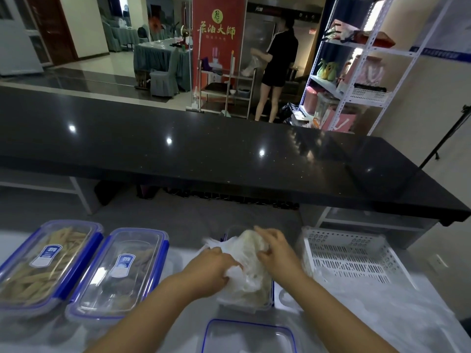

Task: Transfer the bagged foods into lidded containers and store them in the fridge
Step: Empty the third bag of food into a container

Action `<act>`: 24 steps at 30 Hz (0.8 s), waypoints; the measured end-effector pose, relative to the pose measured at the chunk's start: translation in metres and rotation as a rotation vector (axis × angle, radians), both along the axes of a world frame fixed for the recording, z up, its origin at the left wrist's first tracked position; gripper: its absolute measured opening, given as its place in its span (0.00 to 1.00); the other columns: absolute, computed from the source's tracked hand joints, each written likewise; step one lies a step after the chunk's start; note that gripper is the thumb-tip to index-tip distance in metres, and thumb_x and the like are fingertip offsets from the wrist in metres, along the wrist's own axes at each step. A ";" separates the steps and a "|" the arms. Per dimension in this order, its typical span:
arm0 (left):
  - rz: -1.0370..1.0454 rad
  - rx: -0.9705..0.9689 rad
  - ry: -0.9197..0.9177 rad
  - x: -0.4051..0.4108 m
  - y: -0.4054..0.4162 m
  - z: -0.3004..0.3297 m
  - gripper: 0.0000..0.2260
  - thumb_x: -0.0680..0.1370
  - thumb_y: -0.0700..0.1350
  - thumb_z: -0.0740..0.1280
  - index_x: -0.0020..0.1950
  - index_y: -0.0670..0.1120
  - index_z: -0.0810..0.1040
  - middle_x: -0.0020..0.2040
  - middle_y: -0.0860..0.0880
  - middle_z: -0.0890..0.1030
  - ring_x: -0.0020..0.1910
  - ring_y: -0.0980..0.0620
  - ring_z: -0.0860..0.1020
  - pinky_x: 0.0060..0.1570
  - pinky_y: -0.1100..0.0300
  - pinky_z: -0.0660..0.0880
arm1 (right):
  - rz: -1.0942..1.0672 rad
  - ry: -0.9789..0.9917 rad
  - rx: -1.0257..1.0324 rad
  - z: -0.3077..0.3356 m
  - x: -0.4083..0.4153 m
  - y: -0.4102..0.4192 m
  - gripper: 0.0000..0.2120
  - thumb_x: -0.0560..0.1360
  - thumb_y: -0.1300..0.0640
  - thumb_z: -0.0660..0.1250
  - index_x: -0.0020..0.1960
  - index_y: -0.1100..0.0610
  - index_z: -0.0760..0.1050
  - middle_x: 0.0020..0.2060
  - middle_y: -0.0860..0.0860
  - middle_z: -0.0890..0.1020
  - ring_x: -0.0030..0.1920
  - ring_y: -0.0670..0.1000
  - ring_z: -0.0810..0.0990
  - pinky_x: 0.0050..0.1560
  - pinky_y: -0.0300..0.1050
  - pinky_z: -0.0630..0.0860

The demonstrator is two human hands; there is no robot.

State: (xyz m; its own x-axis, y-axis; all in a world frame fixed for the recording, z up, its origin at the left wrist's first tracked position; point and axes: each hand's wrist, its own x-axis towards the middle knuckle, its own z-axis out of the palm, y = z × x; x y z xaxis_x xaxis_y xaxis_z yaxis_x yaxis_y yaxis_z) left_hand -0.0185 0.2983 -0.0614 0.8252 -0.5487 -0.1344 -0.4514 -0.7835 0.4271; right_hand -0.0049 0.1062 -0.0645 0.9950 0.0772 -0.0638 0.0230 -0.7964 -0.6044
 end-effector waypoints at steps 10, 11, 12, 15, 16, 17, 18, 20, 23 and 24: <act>0.088 -0.071 -0.196 0.009 -0.003 0.000 0.16 0.75 0.40 0.60 0.58 0.55 0.78 0.55 0.54 0.78 0.55 0.50 0.70 0.58 0.58 0.65 | -0.183 -0.062 0.162 0.001 0.004 -0.001 0.12 0.77 0.61 0.61 0.37 0.50 0.68 0.36 0.47 0.75 0.36 0.47 0.73 0.38 0.44 0.73; 0.109 -0.085 -0.236 0.011 -0.004 0.002 0.17 0.76 0.41 0.60 0.62 0.55 0.76 0.58 0.55 0.77 0.58 0.51 0.70 0.59 0.59 0.63 | -0.209 -0.074 0.198 0.006 0.006 -0.002 0.12 0.77 0.61 0.61 0.37 0.49 0.68 0.36 0.48 0.76 0.37 0.49 0.75 0.40 0.48 0.75; 0.125 -0.110 -0.274 0.013 -0.005 0.005 0.17 0.76 0.41 0.61 0.64 0.55 0.75 0.59 0.56 0.76 0.59 0.52 0.69 0.59 0.59 0.62 | -0.231 -0.090 0.216 0.012 0.008 -0.003 0.11 0.77 0.60 0.60 0.38 0.50 0.69 0.36 0.49 0.77 0.38 0.51 0.76 0.41 0.51 0.76; 0.149 -0.186 -0.343 0.017 -0.007 0.009 0.18 0.75 0.42 0.64 0.64 0.54 0.75 0.61 0.56 0.76 0.61 0.51 0.69 0.57 0.59 0.60 | -0.244 -0.151 0.213 0.029 0.013 -0.006 0.05 0.78 0.60 0.60 0.43 0.55 0.72 0.36 0.51 0.77 0.37 0.51 0.76 0.36 0.46 0.73; 0.149 -0.182 -0.343 0.018 -0.009 0.010 0.18 0.75 0.43 0.64 0.64 0.54 0.75 0.61 0.57 0.76 0.61 0.52 0.68 0.57 0.59 0.59 | -0.244 -0.170 0.215 0.035 0.014 -0.006 0.05 0.78 0.61 0.59 0.44 0.57 0.72 0.37 0.51 0.77 0.36 0.49 0.75 0.36 0.43 0.71; 0.146 -0.173 -0.333 0.020 -0.010 0.010 0.18 0.76 0.43 0.64 0.65 0.55 0.74 0.62 0.58 0.75 0.62 0.53 0.67 0.56 0.61 0.58 | -0.244 -0.185 0.218 0.041 0.014 -0.007 0.05 0.78 0.61 0.59 0.45 0.58 0.73 0.38 0.50 0.77 0.37 0.48 0.75 0.36 0.42 0.71; 0.145 -0.173 -0.317 0.022 -0.012 0.010 0.18 0.75 0.43 0.64 0.65 0.55 0.74 0.62 0.59 0.75 0.62 0.54 0.66 0.56 0.62 0.57 | -0.244 -0.197 0.217 0.046 0.014 -0.008 0.05 0.78 0.61 0.59 0.46 0.58 0.73 0.38 0.50 0.77 0.38 0.49 0.75 0.37 0.43 0.72; 0.154 -0.220 -0.261 0.024 -0.015 0.008 0.19 0.75 0.42 0.65 0.65 0.55 0.73 0.63 0.59 0.74 0.64 0.55 0.65 0.58 0.62 0.57 | -0.242 -0.215 0.219 0.055 0.012 -0.008 0.05 0.78 0.60 0.59 0.46 0.57 0.73 0.39 0.50 0.78 0.40 0.50 0.76 0.40 0.46 0.75; 0.206 -0.299 -0.154 0.025 -0.017 0.006 0.23 0.74 0.42 0.66 0.67 0.58 0.70 0.64 0.58 0.72 0.65 0.55 0.64 0.64 0.59 0.61 | -0.226 -0.247 0.245 0.065 0.008 -0.007 0.05 0.78 0.60 0.59 0.46 0.56 0.73 0.39 0.49 0.77 0.40 0.50 0.77 0.42 0.47 0.76; 0.231 -0.312 -0.114 0.025 -0.017 0.006 0.25 0.75 0.42 0.66 0.69 0.59 0.67 0.64 0.58 0.72 0.65 0.54 0.65 0.65 0.58 0.63 | -0.213 -0.252 0.241 0.067 0.007 -0.006 0.05 0.79 0.59 0.59 0.46 0.56 0.73 0.39 0.50 0.77 0.40 0.50 0.76 0.42 0.47 0.76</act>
